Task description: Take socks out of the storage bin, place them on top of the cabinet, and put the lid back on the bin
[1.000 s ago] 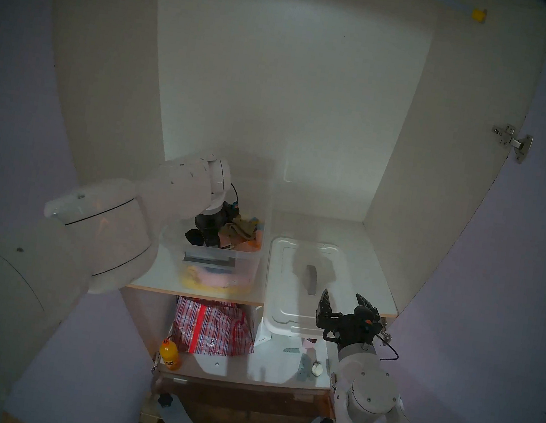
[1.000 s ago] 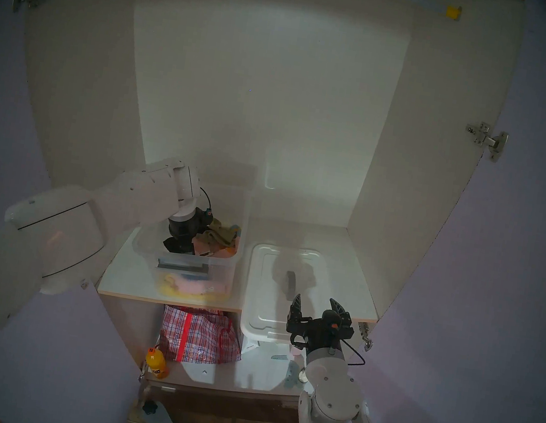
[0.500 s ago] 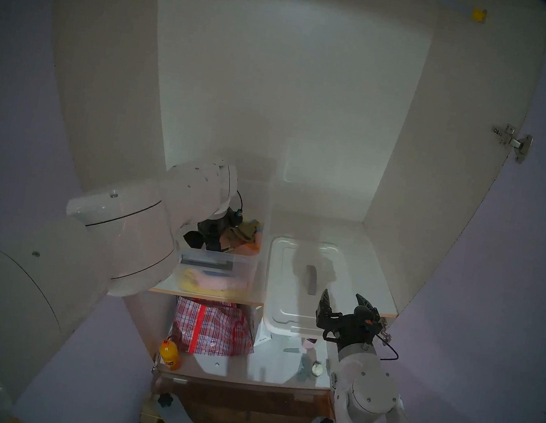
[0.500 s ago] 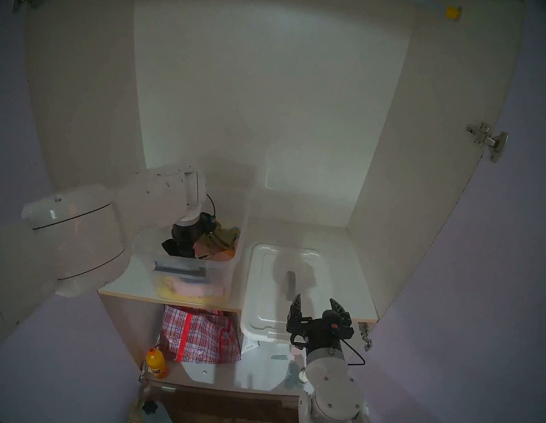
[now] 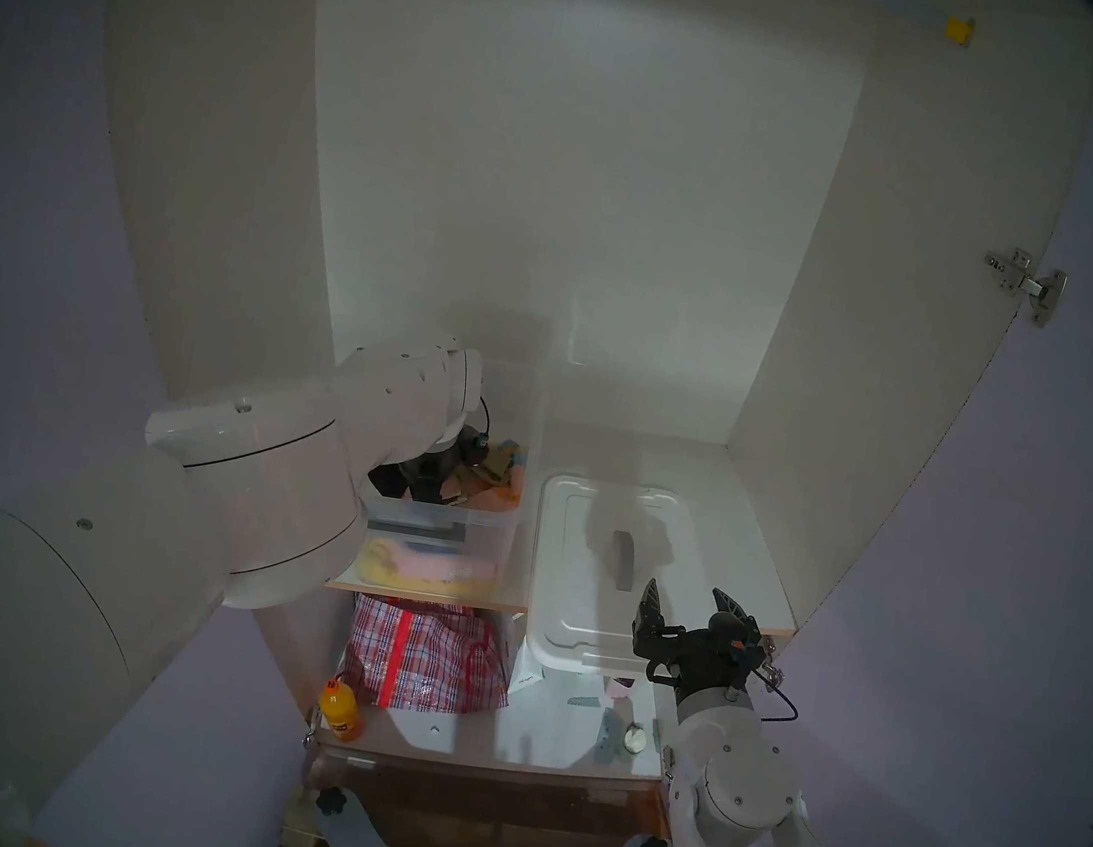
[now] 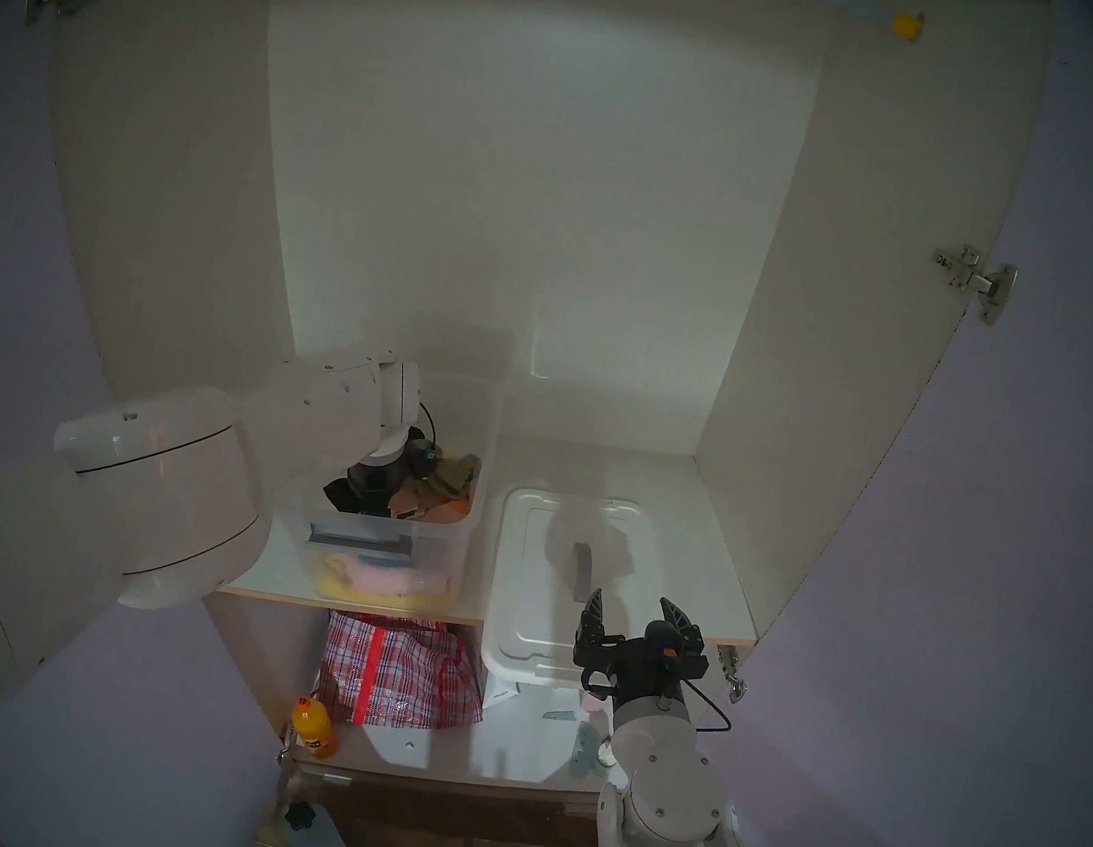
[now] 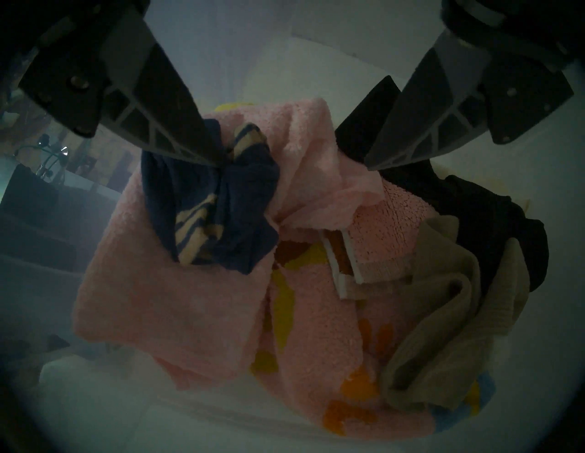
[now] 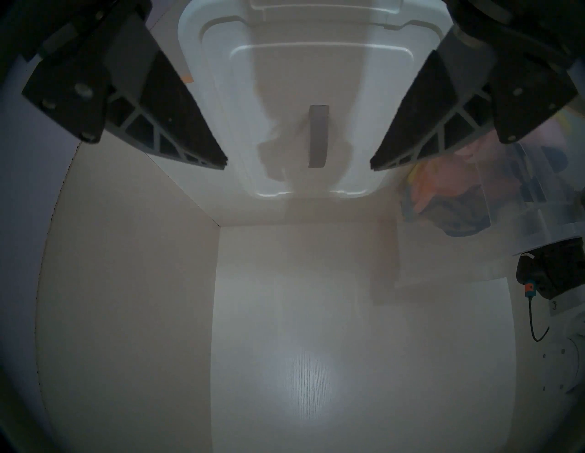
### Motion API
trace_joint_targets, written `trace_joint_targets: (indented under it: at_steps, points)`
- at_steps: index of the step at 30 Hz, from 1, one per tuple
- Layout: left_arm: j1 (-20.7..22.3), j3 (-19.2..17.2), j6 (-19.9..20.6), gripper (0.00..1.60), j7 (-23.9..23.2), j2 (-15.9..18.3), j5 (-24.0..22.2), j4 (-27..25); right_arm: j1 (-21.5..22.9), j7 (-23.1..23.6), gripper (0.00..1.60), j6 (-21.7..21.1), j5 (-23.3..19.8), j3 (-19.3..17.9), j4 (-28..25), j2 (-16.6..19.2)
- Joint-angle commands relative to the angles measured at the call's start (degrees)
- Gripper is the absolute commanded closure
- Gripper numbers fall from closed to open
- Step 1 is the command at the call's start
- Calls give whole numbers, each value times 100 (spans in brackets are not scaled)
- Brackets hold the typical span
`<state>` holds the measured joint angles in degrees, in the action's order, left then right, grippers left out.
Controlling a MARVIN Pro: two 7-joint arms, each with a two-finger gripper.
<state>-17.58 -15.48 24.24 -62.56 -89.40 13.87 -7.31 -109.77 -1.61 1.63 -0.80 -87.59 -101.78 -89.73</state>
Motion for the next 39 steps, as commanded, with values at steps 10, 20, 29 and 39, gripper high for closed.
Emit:
trace_joint_targets:
  at_steps: [10, 20, 29, 39]
  points:
    - [8, 81, -1, 0, -191, -41, 70, -1, 49, 9, 0, 19, -2, 3, -153, 5]
    - [-262, 289, -61, 0, 594, -152, 258, -43, 52, 8, 0, 23, -2, 4, -147, 5]
    - [-213, 167, -149, 160, 1121, -56, -21, -44, 52, 7, 0, 24, -2, 4, -146, 5]
    - [288, -614, -37, 160, 660, 56, -135, 80, 47, 7, 0, 17, -4, 5, -157, 8]
